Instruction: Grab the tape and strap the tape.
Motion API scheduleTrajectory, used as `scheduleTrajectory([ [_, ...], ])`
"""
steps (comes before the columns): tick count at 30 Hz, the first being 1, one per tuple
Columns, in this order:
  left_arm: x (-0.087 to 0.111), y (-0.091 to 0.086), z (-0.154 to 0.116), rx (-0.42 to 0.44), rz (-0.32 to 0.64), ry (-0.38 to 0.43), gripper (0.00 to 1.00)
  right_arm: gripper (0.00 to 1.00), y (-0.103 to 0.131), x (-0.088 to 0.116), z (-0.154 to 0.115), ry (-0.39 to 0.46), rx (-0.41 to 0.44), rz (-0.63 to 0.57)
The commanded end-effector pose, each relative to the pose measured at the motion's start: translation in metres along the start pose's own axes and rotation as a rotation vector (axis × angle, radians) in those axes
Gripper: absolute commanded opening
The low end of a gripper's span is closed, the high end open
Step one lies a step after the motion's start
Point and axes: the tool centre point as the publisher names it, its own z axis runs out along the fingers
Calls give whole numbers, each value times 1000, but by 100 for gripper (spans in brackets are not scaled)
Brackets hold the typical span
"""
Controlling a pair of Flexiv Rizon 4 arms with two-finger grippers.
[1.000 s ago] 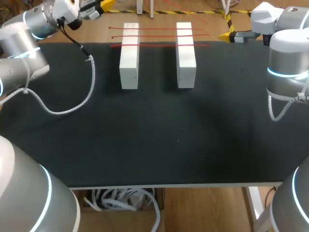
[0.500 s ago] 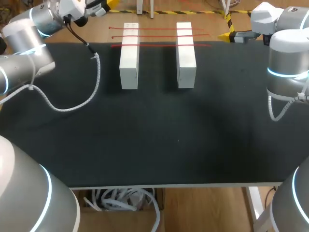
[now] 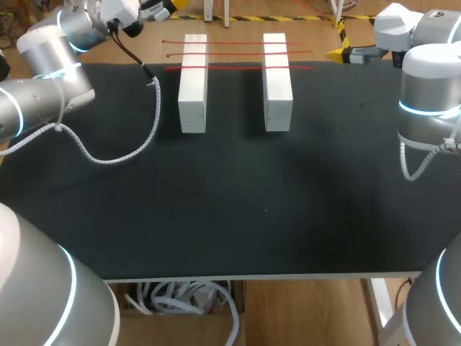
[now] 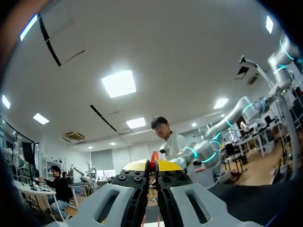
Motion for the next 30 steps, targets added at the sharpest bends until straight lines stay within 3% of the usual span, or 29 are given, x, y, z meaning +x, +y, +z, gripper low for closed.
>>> scheduleTrajectory([
  [1,-5,8,4,15,4,8,0,100,0,0,0,0,0,0],
  [8,-4,12,8,4,-2,-5,0,100,0,0,0,0,0,0],
  [13,-4,16,9,-37,-54,-21,0,100,0,0,0,0,0,0],
  [30,8,18,8,-50,-162,-5,0,100,0,0,0,0,0,0],
])
